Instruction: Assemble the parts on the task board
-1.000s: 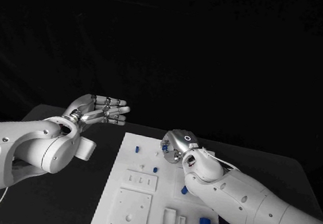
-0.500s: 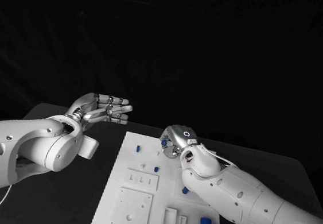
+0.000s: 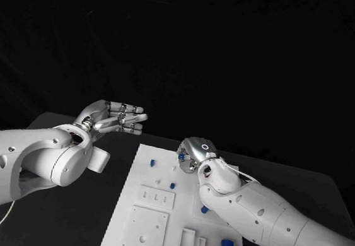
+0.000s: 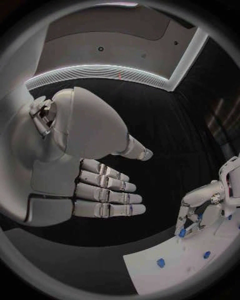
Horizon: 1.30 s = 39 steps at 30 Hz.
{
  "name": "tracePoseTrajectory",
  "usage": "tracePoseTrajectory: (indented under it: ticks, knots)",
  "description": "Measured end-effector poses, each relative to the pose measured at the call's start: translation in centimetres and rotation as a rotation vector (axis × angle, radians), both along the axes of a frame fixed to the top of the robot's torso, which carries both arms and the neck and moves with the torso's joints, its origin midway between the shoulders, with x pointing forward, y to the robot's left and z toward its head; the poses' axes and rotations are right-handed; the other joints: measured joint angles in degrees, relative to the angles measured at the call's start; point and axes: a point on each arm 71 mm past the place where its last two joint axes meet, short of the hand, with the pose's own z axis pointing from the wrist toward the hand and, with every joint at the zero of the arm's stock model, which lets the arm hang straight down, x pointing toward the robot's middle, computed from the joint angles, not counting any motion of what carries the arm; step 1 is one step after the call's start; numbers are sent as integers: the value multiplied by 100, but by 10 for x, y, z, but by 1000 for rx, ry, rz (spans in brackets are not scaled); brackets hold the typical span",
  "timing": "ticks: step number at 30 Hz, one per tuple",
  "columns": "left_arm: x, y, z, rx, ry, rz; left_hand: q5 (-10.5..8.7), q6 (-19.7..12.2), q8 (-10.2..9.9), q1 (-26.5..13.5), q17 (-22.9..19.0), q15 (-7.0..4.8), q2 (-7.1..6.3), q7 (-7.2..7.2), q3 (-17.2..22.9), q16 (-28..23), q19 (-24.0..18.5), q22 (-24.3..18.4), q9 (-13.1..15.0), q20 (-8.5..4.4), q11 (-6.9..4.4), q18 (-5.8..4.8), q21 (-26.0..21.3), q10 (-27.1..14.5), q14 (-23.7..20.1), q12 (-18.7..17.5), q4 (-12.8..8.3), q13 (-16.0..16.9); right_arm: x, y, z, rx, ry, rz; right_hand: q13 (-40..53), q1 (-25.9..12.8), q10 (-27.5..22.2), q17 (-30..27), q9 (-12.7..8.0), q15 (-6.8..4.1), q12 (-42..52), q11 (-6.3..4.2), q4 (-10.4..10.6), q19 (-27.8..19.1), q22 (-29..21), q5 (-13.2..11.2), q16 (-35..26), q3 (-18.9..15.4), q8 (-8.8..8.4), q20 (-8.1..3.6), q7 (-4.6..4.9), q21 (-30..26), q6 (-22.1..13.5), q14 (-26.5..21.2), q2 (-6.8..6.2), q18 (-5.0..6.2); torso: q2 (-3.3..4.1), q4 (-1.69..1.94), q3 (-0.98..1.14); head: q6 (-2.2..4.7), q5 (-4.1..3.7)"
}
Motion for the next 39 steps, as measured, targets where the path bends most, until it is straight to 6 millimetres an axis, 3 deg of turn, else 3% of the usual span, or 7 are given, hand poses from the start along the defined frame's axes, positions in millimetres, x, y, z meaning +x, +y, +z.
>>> tracePoseTrajectory:
  ticks: [22,39]
  knots:
    - [1,-1,5,0,-9,-1,0,-3,0,0,0,0,0,3,0,0,0,0,0,0,0,0,0,0,0,0,0,0,0,4,-1,-2,3,3,0,-2,15,-1,3,1,-12,9,-7,31,89,-6,-22,-9,-17,-10,2,-110,-3,1,-1,-15,55,24,-15,-12,0]
    - [5,-3,4,4,-11,2,0,-3,0,0,0,0,0,3,0,0,0,0,0,0,21,0,0,-21,0,0,0,0,0,5,-1,-2,7,7,0,-56,18,-13,1,2,-10,2,-21,39,170,22,-22,-23,6,-2,11,-203,-12,2,9,-45,82,10,-36,-29,-12]
